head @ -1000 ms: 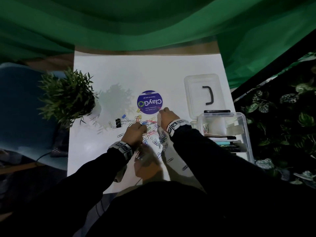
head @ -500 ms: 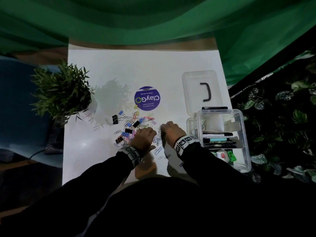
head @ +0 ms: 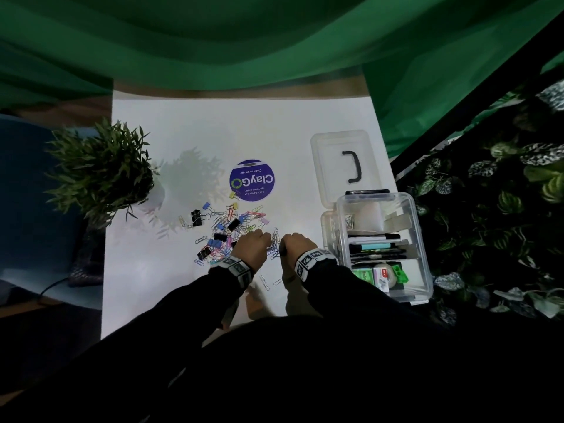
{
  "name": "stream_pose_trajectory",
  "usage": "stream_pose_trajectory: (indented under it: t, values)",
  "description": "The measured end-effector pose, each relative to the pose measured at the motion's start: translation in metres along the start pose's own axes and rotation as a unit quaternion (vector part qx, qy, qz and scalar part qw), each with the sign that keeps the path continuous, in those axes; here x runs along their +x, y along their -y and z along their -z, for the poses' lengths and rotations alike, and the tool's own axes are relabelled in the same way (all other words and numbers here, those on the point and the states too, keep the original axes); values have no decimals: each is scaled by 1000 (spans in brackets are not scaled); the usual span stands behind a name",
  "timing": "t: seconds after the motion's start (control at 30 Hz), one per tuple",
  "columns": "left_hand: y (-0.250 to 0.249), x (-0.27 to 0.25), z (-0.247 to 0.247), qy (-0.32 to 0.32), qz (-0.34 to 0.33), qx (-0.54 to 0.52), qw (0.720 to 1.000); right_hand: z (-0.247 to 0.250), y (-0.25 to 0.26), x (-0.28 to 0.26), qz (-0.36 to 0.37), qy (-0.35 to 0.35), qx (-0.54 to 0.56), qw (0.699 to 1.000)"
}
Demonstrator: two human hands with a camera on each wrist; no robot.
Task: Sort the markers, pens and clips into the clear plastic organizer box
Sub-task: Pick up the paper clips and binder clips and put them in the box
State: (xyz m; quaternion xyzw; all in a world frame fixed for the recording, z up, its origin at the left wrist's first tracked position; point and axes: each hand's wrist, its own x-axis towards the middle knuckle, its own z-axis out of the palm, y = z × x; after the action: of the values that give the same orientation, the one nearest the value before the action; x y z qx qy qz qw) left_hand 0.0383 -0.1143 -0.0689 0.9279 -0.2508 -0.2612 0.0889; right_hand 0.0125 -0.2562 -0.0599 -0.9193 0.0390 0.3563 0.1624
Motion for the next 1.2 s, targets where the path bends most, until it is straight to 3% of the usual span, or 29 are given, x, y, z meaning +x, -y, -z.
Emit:
stream_pose_trajectory:
  t: [0.23,0.53,0.7,0.87,0.97,1.1,1.2]
  values:
    - [3,-8,20,-53,50,-172,982,50,-3,-19,15,-55,11,998]
    - [-100,0,96,-160,-56,-383,908,127,-70,-90,-4,-230,203,952]
    - [-154,26,106,-142,-99,-393,903,136,-115,-98,-39,-285,243,927]
    - [-175,52,93,-90,-70,-336,935,132,-132,-89,-75,-271,191,940]
    - [-178,58,87,-76,-74,-293,950,128,-132,-87,-97,-201,110,969]
    - [-161,55,97,-131,-80,-297,943,125,-128,-92,-95,-209,93,969]
    - [-125,49,100,-176,-22,-336,925,125,-118,-97,-79,-246,102,961]
